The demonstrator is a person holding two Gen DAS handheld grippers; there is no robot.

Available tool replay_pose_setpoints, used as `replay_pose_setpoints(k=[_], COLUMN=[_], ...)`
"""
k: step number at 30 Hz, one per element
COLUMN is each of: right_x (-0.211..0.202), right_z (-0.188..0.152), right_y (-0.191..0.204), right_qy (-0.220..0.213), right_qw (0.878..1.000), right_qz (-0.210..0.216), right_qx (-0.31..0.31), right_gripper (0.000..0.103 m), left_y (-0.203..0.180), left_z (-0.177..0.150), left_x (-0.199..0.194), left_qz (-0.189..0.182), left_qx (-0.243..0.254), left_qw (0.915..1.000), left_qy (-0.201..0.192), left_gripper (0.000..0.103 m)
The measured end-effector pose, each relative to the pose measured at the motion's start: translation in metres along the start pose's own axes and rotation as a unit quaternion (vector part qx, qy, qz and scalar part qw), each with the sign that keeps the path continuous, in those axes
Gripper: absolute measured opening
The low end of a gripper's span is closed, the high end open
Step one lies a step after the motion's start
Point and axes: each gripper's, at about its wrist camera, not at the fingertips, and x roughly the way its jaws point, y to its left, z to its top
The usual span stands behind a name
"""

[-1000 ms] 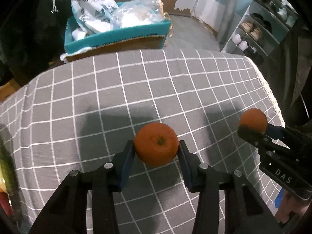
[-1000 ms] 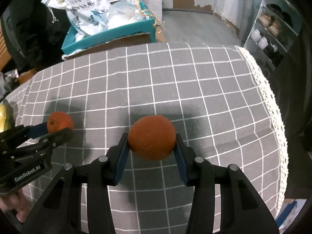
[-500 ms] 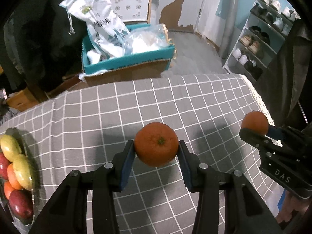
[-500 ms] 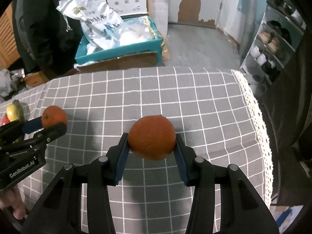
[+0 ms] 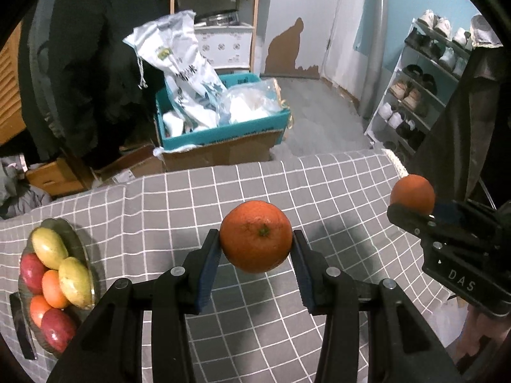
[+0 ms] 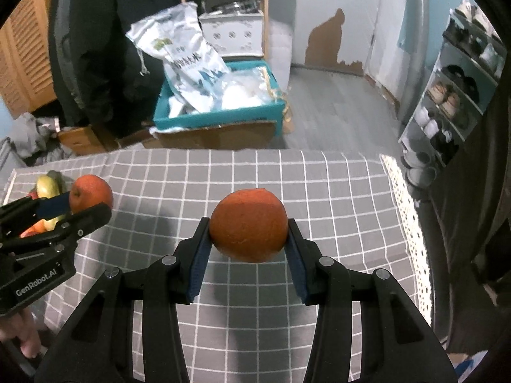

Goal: Organize fruits
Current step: 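Lift the tangerine with the left gripper while the right lifts its tangerine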

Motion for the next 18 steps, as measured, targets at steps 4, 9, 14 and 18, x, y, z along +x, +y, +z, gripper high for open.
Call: replay_pose_setpoints(k=[4, 9, 14, 18], right_x=[-0.015, -0.029, -0.039, -0.045], right_z=[0.005, 0.012, 0.018, 0.021], right_y=[0.009, 0.018, 0.033, 0.047], right_qy=[-0.017, -0.033, -0.046, -0.053], right_qw=[1.000, 0.999, 0.998, 0.997], right_qz=[0.005, 0.012, 0.021, 0.029], right_qx=[-0.008, -0.016, -0.030, -0.042], right_gripper=[0.044, 0.044, 0.044, 0.044], left_y=[0.005, 0.010, 0.021, 0.030], left_z=[0.002, 0.002, 0.001, 0.001], left_x=[-0.018, -0.037, -0.056, -0.069], left_qz=[0.004, 0.009, 0.013, 0.022], left_qx=[-0.002, -0.001, -0.005, -0.008], left_qw=[0.9999, 0.9996, 0.9990, 0.9983], left_qy=[-0.014, -0.028, -0.042, -0.053], left_gripper=[0.045, 0.045, 0.045, 0.045])
